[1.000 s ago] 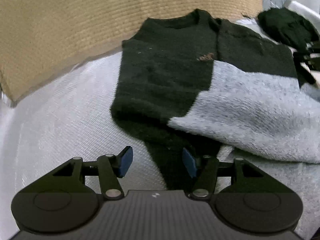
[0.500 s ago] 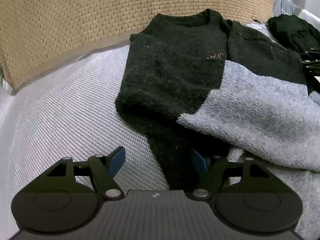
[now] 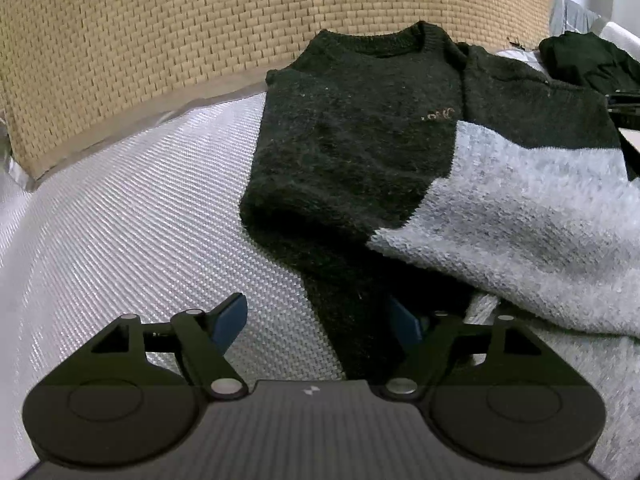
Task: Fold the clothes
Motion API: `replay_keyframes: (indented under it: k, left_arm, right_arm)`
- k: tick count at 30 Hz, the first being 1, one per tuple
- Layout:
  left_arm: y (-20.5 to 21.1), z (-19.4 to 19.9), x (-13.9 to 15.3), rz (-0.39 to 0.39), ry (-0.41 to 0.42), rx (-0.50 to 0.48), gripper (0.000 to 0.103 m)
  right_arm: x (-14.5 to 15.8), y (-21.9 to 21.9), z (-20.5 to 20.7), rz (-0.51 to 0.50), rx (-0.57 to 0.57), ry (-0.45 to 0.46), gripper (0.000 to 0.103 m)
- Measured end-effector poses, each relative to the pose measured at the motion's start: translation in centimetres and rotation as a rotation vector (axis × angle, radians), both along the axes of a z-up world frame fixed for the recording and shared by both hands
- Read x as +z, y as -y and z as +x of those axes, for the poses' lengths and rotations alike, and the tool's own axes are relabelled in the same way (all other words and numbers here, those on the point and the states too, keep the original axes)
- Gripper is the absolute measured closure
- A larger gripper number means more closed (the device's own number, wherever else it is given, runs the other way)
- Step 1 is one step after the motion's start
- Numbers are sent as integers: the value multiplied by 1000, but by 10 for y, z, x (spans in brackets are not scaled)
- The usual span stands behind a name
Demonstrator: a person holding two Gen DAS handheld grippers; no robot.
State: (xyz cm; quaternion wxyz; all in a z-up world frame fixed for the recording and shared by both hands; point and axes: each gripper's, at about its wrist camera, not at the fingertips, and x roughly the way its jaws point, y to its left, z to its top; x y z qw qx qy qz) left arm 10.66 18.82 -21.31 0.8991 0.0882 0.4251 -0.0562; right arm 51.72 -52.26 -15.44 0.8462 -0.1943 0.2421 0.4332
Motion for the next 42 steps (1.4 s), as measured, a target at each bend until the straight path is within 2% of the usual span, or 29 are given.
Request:
replay_keyframes:
  k: [4, 6, 11, 13, 14, 19, 21, 23, 28, 36, 39, 42]
  left_arm:
    - [1, 0, 0, 21, 10, -11, 24]
    - [1, -1, 2, 35, 20, -12, 24]
    - [-9, -7, 8, 19, 41, 15, 25]
    - [-13, -7, 8, -16, 29, 22, 25]
    - [-15, -8, 8, -24, 26, 25, 25]
    - [-18, -9, 15, -40, 29, 52, 25]
    - [-15, -10, 17, -34, 30, 45, 25]
    - [-13, -11, 18, -19, 28, 33, 25]
    - [-7, -15, 21, 15, 28, -7, 25]
    - [-5, -35, 37, 84, 31, -77, 24]
    - [-13, -51, 50, 103, 65, -75, 24]
    - [-19, -59, 63, 93, 89, -41, 24]
  right_arm:
    - [-12, -4, 7, -46, -1, -33, 81]
    - [-11, 3, 5, -30, -15, -40, 60]
    - [-7, 29, -11, 3, -44, -31, 54]
    - [-7, 45, -16, 41, -43, -37, 49]
    - [-8, 52, -18, 54, -42, -45, 44]
    - [-29, 68, -22, 26, -53, -17, 42]
    - [-36, 69, -12, 30, -86, -53, 30]
    - [-40, 70, -11, 12, -112, -42, 21]
    - [-52, 72, -15, -20, -70, 11, 20]
    - [-55, 75, -11, -36, -50, 10, 16]
    - [-51, 72, -12, -46, -51, 22, 11]
    - [-47, 70, -13, -56, -52, 33, 11]
